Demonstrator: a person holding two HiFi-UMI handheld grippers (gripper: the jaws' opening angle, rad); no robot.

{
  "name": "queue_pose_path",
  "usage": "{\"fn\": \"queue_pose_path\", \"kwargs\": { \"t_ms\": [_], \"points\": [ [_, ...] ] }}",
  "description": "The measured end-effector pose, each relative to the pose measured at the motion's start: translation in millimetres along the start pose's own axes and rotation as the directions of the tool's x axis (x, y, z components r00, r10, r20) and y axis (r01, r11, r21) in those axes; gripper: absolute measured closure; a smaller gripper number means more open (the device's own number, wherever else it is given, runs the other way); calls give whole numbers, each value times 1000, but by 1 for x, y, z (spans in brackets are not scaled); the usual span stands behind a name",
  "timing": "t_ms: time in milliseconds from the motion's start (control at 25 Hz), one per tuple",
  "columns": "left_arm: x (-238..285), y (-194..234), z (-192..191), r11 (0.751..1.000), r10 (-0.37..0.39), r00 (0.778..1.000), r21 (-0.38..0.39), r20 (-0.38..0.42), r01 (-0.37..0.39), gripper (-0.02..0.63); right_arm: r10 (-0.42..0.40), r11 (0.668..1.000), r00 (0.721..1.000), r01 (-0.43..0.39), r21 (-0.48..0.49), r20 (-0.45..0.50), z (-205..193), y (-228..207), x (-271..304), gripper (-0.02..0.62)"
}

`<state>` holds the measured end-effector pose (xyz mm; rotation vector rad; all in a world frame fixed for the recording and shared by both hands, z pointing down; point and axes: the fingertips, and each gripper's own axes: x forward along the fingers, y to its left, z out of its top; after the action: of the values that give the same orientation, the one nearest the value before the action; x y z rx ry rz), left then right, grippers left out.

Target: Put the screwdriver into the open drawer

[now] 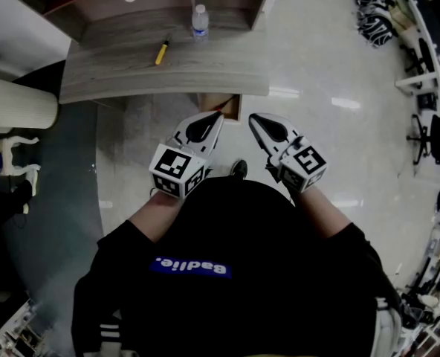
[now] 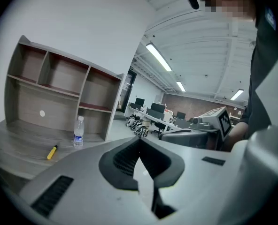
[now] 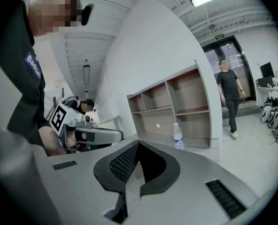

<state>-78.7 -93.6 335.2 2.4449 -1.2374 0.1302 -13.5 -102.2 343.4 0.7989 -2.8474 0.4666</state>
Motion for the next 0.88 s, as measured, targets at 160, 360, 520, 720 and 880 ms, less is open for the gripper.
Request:
{"fn": "queue_pose_path", "kwargs": {
  "t_ms": [160, 360, 520, 720, 880],
  "points": [
    [-2, -1, 0, 1000, -1, 1000, -1, 0, 1, 603, 7, 1000, 1000, -7, -3, 0, 0, 4, 1, 568],
    [-3, -4, 0, 1000, -5, 1000, -4, 3, 5, 603, 7, 1000, 1000, -7, -1, -5, 0, 7, -1, 568],
    [-6, -6, -1, 1000, -6, 1000, -4, 6, 6, 603, 3, 1000, 1000, -3, -5, -1, 0, 10, -4, 568],
    [-6, -5, -2, 1000, -9, 1000, -6, 7, 9, 604, -2, 1000, 1000, 2, -5, -1, 0, 9, -3, 568],
    [-6, -4, -2, 1000, -9, 1000, -6, 6, 9, 604, -3, 1000, 1000, 3, -6, 2, 0, 8, -2, 568]
  ]
}}
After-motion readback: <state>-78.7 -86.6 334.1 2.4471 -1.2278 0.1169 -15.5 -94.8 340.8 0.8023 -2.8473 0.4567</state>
